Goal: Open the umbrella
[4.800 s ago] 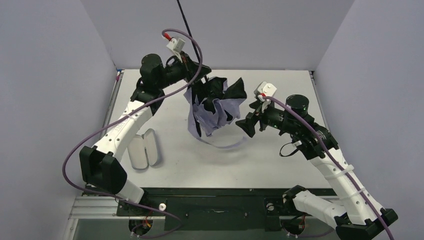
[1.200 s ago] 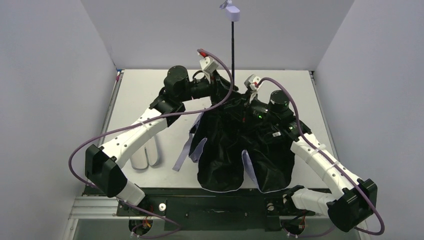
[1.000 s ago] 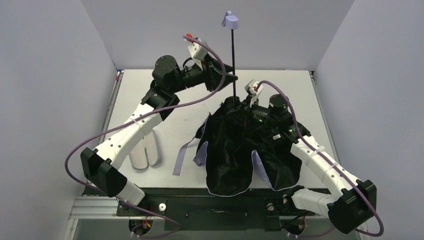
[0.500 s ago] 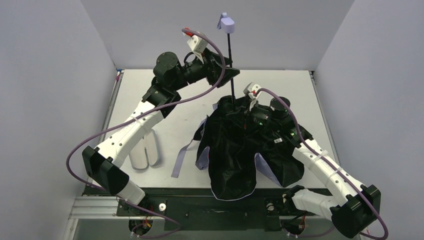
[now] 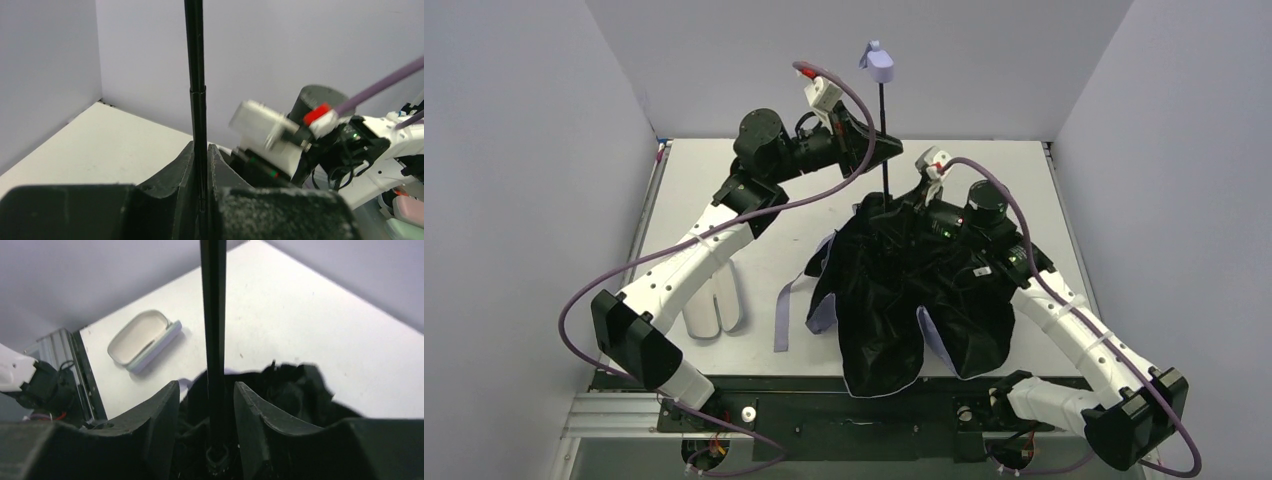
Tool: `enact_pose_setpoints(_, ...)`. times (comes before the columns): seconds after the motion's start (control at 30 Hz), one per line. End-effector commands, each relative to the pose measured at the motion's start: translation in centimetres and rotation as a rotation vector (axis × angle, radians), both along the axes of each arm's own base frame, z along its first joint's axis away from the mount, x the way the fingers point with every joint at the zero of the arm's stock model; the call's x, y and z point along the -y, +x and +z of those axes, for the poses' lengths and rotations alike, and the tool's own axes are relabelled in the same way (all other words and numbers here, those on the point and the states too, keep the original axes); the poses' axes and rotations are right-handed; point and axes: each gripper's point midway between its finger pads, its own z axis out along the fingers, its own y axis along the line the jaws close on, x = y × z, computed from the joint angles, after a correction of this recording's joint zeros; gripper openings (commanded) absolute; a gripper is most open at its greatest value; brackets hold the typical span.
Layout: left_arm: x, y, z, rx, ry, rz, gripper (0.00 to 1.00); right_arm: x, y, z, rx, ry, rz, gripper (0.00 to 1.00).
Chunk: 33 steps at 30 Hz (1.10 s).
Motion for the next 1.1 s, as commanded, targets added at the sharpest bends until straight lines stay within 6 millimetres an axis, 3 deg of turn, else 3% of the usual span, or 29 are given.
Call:
enact_pose_setpoints(0.0,-0.2,-1.3,1.6,0.042,-0.043,-0.046,0.00,-0.5,0.5,8.0,0.116,0.153,-0.017,0.37)
enact_pose_setpoints(0.17,0.1,-1.6,1.8,0.041,-0.047,-0.072,0.00,-0.7,1.2,7.5,0.117,0.141,-0.024,0.33)
enact_pose_setpoints(0.27,0.2,-2.0,1.7,0.038,-0.036,-0.091,0.00,-0.7,1.8,7.1,0.122,0.129,-0.043,0.03)
enact_pose_setpoints(0.3,0.1,-2.0,1.6,0.032,-0.028,-0.089,0.11,-0.7,1.9,7.2,0.132,0.125,-0.047,0.00)
enact_pose_setpoints(0.33,-0.1,-1.8,1.4,0.032,-0.023,-0.079,0.36,-0.5,2.0,7.6,0.146,0.128,-0.057,0.00)
enact_pose_setpoints(0.4,-1.3,-0.5,0.2,-0.011,-0.012,-0.017,0.63,-0.2,2.1,8.1,0.169,0.129,-0.070,0.00)
enact_pose_setpoints(0.43,-2.5,0.4,-0.1,-0.026,-0.013,0.030,0.69,-0.1,2.1,8.2,0.177,0.130,-0.075,0.00)
enact_pose_setpoints(0.47,-3.3,1.8,-2.1,-0.067,0.003,0.092,0.74,0.0,2.2,8.3,0.180,0.131,-0.078,0.00)
enact_pose_setpoints(0.5,-4.8,2.7,-2.6,-0.037,0.021,0.148,0.75,0.1,2.2,8.0,0.176,0.130,-0.083,0.00)
enact_pose_setpoints(0.53,-5.4,3.5,-5.4,-0.057,0.069,0.183,0.75,0.2,2.2,8.2,0.182,0.133,-0.088,0.00)
enact_pose_setpoints(0.57,-6.7,4.1,-6.5,0.001,0.129,0.250,0.74,0.3,2.3,7.7,0.178,0.129,-0.101,0.00)
enact_pose_setpoints(0.67,-8.0,3.1,-10.9,0.058,0.250,0.280,0.66,0.9,2.5,7.8,0.202,0.137,-0.134,0.00)
enact_pose_setpoints(0.73,-7.6,1.8,-12.7,0.104,0.316,0.245,0.62,1.2,2.6,8.0,0.215,0.137,-0.154,0.00)
enact_pose_setpoints(0.87,-4.7,-1.6,-15.0,0.243,0.432,0.150,0.54,1.6,3.0,8.8,0.237,0.143,-0.182,0.00)
enact_pose_setpoints(1.07,-3.4,-2.1,-19.4,0.198,0.592,0.132,0.48,2.0,3.5,10.6,0.270,0.160,-0.214,0.00)
